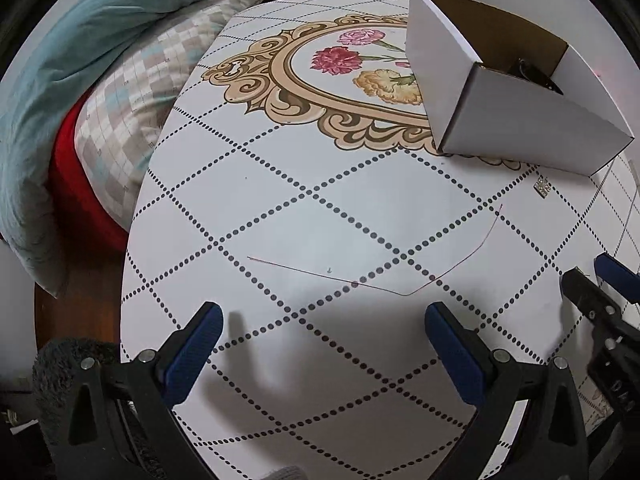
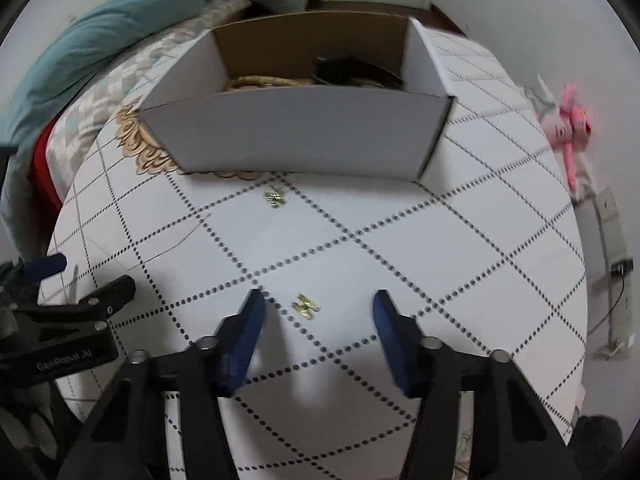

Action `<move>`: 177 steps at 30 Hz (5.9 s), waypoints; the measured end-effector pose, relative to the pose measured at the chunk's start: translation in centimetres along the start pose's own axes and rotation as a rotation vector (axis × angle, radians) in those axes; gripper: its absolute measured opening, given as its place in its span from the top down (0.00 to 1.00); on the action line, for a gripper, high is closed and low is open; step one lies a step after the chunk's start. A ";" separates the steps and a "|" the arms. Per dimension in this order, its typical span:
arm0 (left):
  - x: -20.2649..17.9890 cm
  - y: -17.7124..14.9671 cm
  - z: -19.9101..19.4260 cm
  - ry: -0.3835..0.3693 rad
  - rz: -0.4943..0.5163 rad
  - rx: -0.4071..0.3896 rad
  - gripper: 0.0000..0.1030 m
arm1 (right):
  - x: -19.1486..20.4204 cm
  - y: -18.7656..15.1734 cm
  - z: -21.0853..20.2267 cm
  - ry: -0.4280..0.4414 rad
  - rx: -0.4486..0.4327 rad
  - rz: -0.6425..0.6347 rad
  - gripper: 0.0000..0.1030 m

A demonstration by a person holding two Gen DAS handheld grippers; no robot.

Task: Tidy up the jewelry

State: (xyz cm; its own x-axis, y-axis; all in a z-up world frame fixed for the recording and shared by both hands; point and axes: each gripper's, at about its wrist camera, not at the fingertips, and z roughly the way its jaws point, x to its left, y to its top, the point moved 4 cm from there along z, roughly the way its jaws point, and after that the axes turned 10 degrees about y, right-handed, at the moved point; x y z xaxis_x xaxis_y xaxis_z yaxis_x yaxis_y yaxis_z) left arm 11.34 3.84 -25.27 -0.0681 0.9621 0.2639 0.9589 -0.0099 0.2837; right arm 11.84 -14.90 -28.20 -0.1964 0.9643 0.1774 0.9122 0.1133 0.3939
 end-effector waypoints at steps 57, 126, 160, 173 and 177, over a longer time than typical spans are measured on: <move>-8.3 8.5 -11.8 -0.369 0.043 -0.233 0.91 | -7.6 7.2 -10.5 0.178 -0.245 0.241 0.87; 0.9 4.7 -23.0 -0.135 -0.124 -0.405 0.00 | -2.9 6.0 -23.9 -0.133 -0.325 0.082 0.00; 1.4 5.7 -25.3 -0.120 -0.126 -0.400 0.00 | -0.9 7.2 -29.1 -0.153 -0.389 0.072 0.00; 0.7 8.8 -21.7 -0.117 -0.117 -0.302 0.00 | -2.2 11.1 -24.6 -0.154 -0.300 0.067 0.00; 0.5 9.3 -21.3 -0.120 -0.107 -0.284 0.00 | -2.3 11.8 -23.4 -0.144 -0.269 0.062 0.00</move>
State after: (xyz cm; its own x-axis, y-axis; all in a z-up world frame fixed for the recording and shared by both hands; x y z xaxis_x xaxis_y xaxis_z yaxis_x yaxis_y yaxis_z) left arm 14.38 -1.57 -2.85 -0.1157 0.9868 0.1130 0.8313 0.0340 0.5547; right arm 14.69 -21.40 -2.87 -0.0728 0.9935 0.0871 0.7891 0.0040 0.6142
